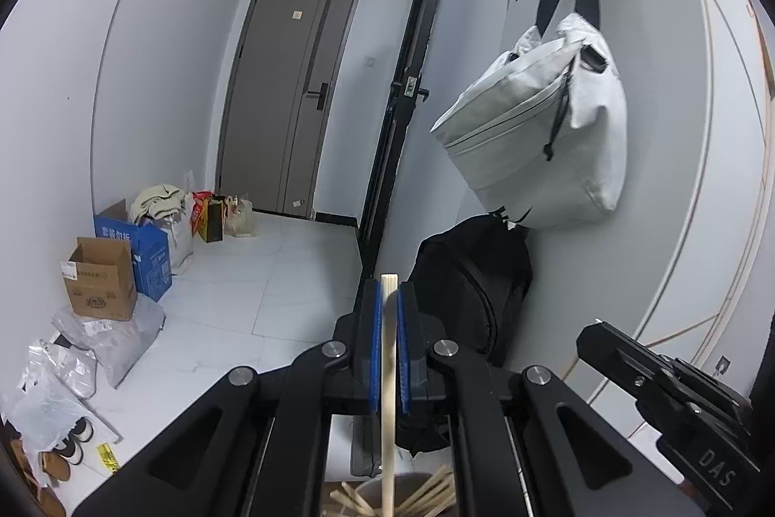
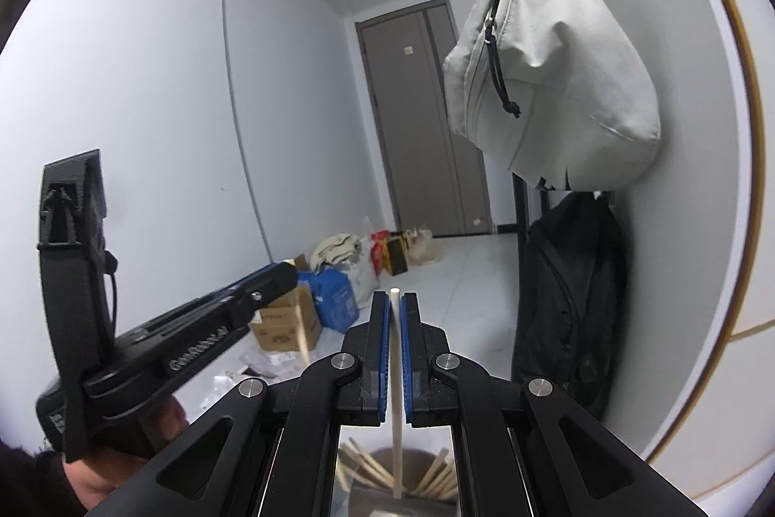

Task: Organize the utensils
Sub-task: 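Lift both held chopsticks up over the white holder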

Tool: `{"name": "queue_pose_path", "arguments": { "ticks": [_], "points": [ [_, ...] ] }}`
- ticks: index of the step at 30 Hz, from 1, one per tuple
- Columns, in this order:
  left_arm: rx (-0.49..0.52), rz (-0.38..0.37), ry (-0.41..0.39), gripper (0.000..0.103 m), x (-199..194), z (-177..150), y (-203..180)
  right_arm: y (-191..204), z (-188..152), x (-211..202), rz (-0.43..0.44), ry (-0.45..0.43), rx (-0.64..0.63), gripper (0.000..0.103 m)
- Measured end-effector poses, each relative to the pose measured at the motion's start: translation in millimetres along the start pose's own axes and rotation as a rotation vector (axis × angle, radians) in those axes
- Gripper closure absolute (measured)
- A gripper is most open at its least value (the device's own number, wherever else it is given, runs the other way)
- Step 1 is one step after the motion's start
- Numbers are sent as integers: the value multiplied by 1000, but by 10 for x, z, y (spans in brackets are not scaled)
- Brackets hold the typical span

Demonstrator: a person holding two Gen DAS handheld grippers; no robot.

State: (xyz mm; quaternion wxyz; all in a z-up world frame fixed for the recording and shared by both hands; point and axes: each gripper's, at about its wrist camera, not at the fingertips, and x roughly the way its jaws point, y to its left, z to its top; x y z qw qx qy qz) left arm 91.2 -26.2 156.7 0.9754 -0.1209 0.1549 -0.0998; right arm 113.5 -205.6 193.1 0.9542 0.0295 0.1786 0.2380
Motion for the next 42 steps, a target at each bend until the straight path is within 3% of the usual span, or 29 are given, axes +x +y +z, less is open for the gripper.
{"name": "queue_pose_path", "arguments": {
  "ticks": [11,21,42],
  "points": [
    [-28,-27,10,101,303,-126,111,-225,-150,327,-7,42,39,100],
    [-39,-70,22,101,407,-221,130,-188,-296,425,8,29,-11,100],
    [24,-175,113,101,327,-382,14,-323,-615,597,34,110,25,100]
  ]
}}
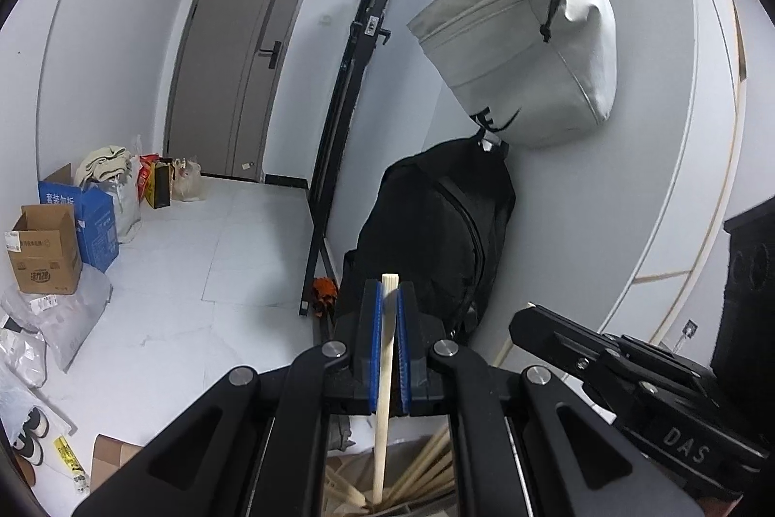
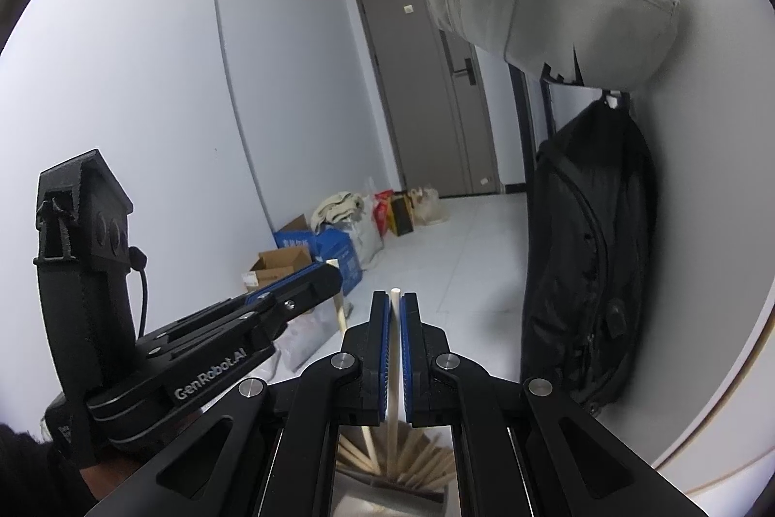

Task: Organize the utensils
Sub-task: 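Lift both held chopsticks up over the white holder, then open both grippers to drop the chopsticks into the holder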

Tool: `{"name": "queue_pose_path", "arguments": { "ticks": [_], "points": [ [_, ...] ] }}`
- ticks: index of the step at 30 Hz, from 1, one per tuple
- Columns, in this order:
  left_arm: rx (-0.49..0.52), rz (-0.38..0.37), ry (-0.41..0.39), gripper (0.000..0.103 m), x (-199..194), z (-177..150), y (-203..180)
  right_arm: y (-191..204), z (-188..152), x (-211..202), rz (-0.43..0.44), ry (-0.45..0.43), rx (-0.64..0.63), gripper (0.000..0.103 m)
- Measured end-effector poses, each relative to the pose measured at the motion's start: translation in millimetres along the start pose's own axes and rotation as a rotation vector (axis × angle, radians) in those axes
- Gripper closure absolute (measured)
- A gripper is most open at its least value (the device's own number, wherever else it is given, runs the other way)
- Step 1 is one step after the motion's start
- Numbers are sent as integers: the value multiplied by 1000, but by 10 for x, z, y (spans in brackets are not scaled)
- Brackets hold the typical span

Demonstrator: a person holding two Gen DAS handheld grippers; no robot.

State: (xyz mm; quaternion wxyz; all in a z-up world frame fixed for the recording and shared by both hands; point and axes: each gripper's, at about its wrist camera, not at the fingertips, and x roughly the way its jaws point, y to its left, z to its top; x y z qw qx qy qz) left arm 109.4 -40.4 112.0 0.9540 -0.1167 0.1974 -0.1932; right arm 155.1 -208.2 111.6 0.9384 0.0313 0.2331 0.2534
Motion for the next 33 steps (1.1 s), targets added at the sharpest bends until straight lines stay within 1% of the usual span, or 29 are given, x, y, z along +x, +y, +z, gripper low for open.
{"name": "queue_pose_path", "arguments": {
  "ticks": [3,8,15,17,20,24,25,26,28,30,31,32,33],
  "points": [
    [4,-23,17,101,-29,-51,7,-2,-53,21,4,11,-8,100],
    [5,-30,51,101,-12,-118,46,-46,-125,111,14,47,1,100],
    [20,-61,96,101,-35,-179,13,-51,-283,178,38,93,13,100],
    [12,-72,118,101,-40,-213,54,-43,-316,188,36,104,11,100],
    [-3,-68,135,101,-77,-238,98,-47,-326,178,38,120,18,99],
    [-44,-66,146,101,-152,-218,154,-97,-324,106,35,118,51,95],
    [-48,-62,144,101,-166,-227,166,-114,-322,70,35,116,64,91],
    [-53,-58,143,101,-190,-218,169,-130,-320,28,36,111,80,81],
    [-54,-47,143,101,-240,-195,148,-153,-309,-67,52,92,109,68],
    [-46,-24,143,101,-289,-183,107,-167,-290,-175,65,72,132,65],
    [-42,-14,143,99,-309,-183,97,-171,-283,-253,62,55,143,58],
    [-38,5,145,91,-344,-173,62,-172,-276,-314,61,42,153,52],
    [-38,19,145,77,-372,-173,52,-160,-272,-375,56,32,161,50]
  ]
}}
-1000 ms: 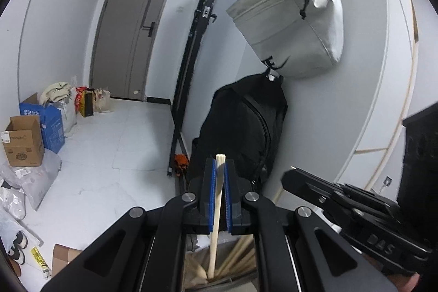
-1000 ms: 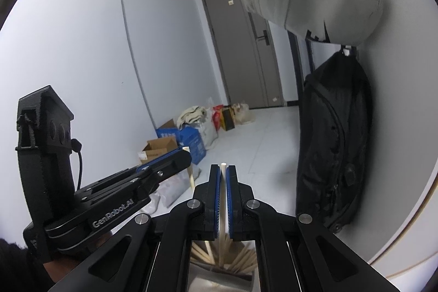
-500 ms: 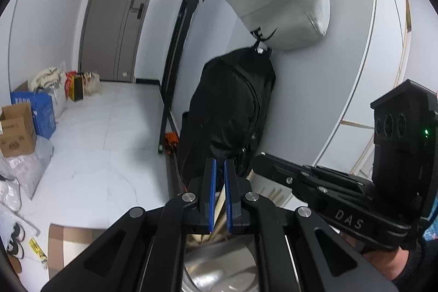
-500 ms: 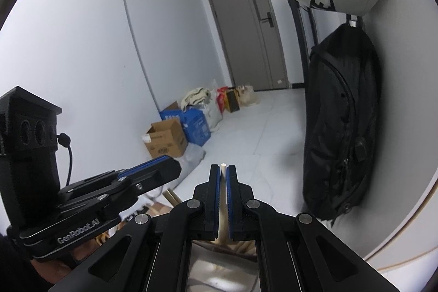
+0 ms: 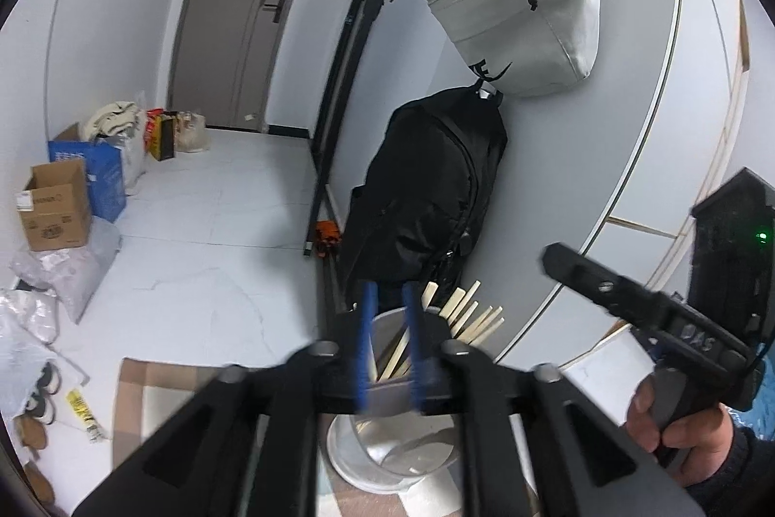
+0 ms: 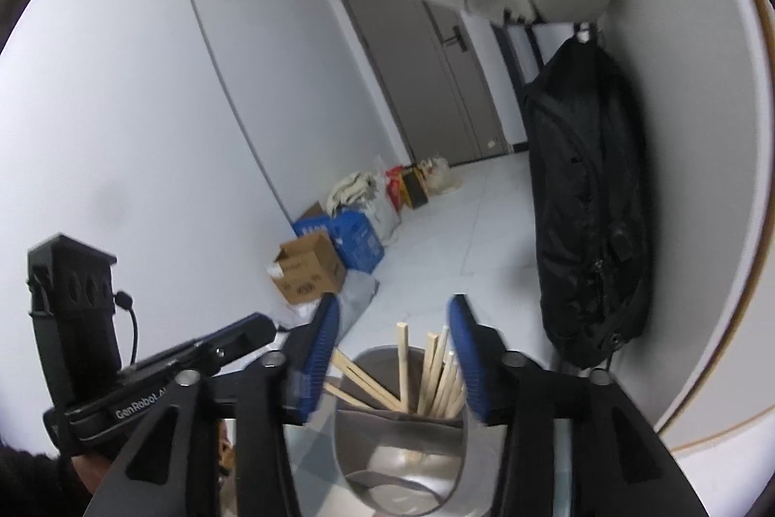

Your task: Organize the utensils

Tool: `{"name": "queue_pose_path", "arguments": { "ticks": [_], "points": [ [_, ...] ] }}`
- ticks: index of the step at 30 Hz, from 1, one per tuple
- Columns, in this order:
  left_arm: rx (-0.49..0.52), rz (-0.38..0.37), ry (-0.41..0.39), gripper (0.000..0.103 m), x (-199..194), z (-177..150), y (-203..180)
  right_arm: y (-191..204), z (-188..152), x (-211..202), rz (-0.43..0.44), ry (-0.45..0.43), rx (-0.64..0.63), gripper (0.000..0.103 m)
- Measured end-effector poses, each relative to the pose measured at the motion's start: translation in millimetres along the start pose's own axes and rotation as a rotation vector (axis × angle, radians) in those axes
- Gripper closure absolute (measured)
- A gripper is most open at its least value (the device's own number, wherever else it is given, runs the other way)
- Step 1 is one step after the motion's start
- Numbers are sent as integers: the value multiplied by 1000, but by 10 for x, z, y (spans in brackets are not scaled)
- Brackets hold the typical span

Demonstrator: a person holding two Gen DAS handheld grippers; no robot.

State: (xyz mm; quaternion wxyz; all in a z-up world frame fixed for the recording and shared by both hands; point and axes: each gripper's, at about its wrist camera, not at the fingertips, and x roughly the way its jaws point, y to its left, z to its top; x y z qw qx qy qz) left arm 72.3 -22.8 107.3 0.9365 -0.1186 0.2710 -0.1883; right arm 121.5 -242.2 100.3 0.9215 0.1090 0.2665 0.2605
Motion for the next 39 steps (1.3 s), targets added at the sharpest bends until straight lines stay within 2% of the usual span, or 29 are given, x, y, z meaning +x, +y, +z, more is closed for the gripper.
{"name": "queue_pose_path", "arguments": {
  "ticks": [3,5,8,11,14,17,22,27,39],
  "points": [
    [-18,39,-38,50,-164,-23,-63,35,-29,-166,-11,-15,18,41],
    [-18,70,-49,39,-241,-38,-102,85,-65,-280,-23,-21,9,31],
    [-10,110,-53,35,-360,-79,-202,177,-125,-459,-43,-42,-12,19],
    [-8,144,-42,24,-449,-126,-273,250,-196,-610,-52,-61,-23,10],
    [13,173,-55,23,-581,-173,-373,323,-293,-767,-55,-78,-22,3],
    [28,193,-64,17,-708,-211,-468,412,-383,-922,-63,-94,-44,0],
    [40,222,-101,11,-901,-264,-585,555,-491,-1137,-92,-118,-84,0],
    [45,249,-137,3,-1047,-326,-653,609,-593,-1326,-102,-140,-63,0],
    [59,259,-157,2,-1152,-420,-776,720,-644,-1565,-131,-188,-95,0]
  ]
}}
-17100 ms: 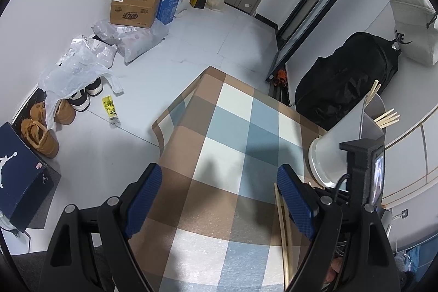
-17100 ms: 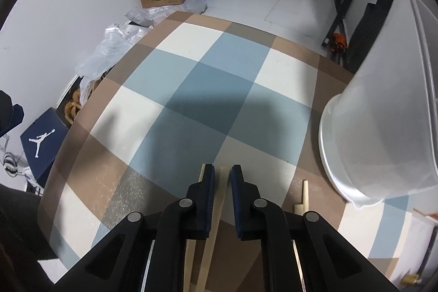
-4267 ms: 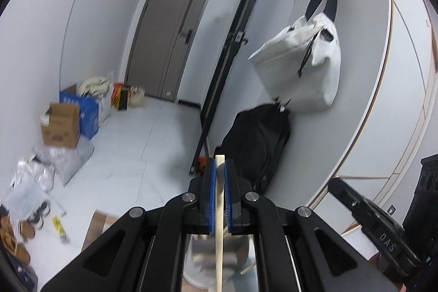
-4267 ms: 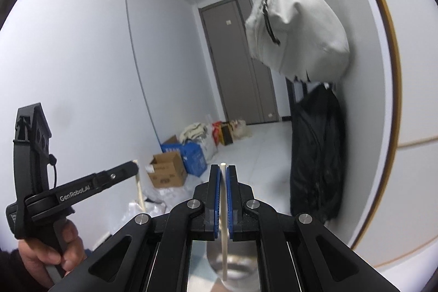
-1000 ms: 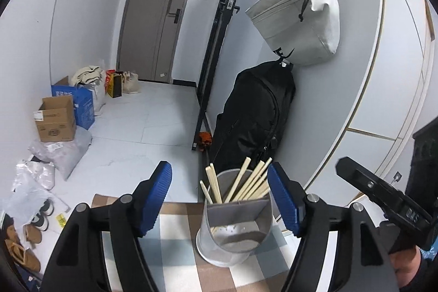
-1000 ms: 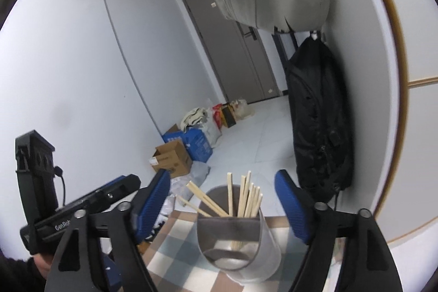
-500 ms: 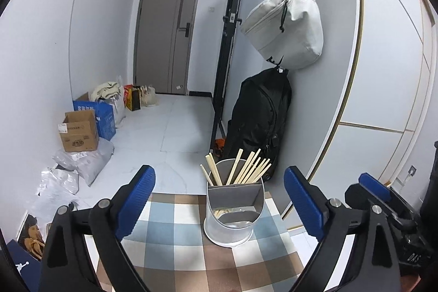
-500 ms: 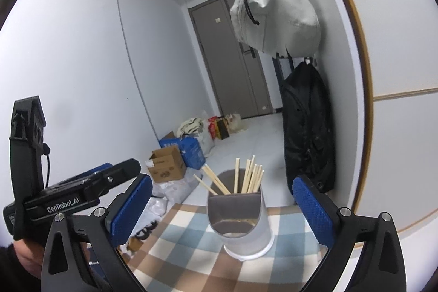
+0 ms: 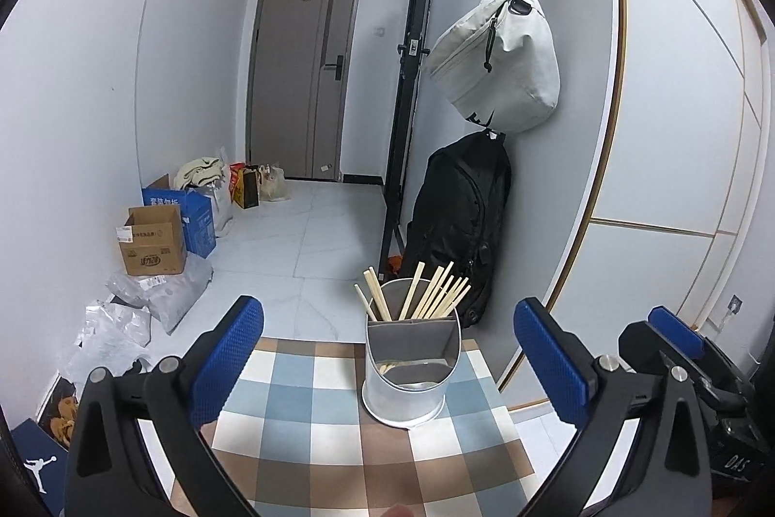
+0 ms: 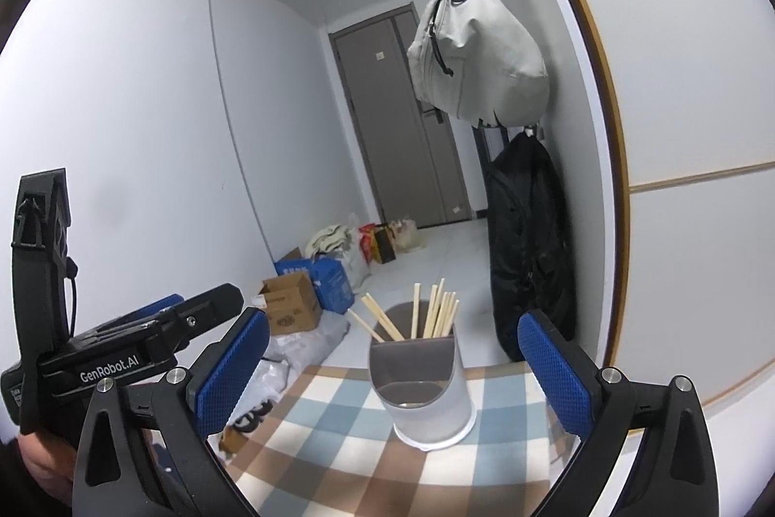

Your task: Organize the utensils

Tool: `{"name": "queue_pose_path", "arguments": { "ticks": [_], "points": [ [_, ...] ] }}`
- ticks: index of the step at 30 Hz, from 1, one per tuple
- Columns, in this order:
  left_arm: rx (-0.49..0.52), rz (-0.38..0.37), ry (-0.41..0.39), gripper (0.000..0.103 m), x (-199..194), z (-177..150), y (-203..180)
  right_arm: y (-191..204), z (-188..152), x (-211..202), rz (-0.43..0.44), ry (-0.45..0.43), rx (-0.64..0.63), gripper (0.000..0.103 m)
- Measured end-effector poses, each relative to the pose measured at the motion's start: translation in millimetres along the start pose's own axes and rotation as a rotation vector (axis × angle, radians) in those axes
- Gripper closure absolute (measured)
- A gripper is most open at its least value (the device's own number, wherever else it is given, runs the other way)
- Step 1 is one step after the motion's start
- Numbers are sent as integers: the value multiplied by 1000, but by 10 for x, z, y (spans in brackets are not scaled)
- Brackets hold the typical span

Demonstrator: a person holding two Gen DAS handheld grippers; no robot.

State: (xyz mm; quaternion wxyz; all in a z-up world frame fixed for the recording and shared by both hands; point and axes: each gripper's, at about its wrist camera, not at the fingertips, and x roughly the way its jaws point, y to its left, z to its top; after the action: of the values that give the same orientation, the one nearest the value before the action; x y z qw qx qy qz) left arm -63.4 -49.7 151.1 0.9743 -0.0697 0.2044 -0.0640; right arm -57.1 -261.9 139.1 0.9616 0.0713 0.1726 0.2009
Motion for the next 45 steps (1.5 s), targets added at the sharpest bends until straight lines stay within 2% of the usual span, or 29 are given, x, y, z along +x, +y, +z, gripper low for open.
{"name": "queue_pose_path", "arguments": {
  "ticks": [45],
  "points": [
    [-9,5,26,2,5,-88,-38,-90,-47,-40,-18,13,29,0]
  ]
}}
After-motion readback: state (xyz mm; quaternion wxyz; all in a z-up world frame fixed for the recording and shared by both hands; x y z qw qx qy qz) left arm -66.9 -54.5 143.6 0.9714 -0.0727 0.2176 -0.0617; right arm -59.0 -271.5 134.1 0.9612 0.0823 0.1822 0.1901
